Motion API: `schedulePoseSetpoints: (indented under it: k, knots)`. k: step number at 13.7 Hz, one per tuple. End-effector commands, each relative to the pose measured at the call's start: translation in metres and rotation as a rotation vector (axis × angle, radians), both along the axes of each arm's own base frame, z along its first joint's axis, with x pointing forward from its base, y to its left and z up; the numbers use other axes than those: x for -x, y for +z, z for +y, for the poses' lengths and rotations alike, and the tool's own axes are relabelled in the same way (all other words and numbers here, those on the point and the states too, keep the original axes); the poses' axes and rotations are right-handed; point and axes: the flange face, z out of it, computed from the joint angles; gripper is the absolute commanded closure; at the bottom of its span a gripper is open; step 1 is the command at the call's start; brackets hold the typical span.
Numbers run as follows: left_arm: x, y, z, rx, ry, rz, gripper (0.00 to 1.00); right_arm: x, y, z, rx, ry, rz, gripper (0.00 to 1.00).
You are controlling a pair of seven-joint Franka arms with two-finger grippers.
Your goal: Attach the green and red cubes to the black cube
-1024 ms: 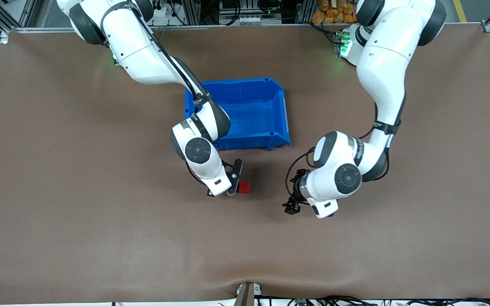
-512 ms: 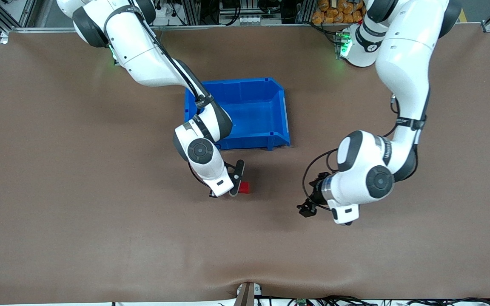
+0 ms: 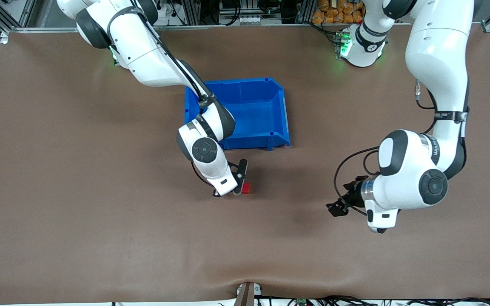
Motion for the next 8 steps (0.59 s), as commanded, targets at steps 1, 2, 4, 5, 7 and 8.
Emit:
schedulePoseSetpoints:
  k: [1, 2, 4, 5, 7, 8]
  knots:
    - [0.009, 0.014, 0.0, -0.057, -0.076, -0.009, 0.0, -0.002, -0.001, 0.008, 0.008, -0.009, -0.018, 0.62]
    - [0.009, 0.018, 0.001, -0.076, -0.108, -0.025, 0.0, -0.003, -0.001, 0.008, 0.002, -0.006, -0.029, 0.16]
    - [0.007, 0.02, 0.008, -0.103, -0.16, -0.043, 0.0, -0.002, 0.0, 0.011, 0.006, 0.007, -0.046, 0.0]
    - [0.005, 0.025, 0.018, -0.111, -0.19, -0.058, 0.0, -0.002, 0.0, 0.01, 0.009, 0.01, -0.049, 0.0]
    - [0.003, 0.037, 0.029, -0.108, -0.224, -0.076, 0.0, -0.002, 0.003, 0.011, 0.006, 0.009, -0.05, 0.0]
    - [0.004, 0.044, 0.031, -0.115, -0.24, -0.087, 0.0, -0.003, 0.005, 0.011, 0.006, 0.009, -0.05, 0.0]
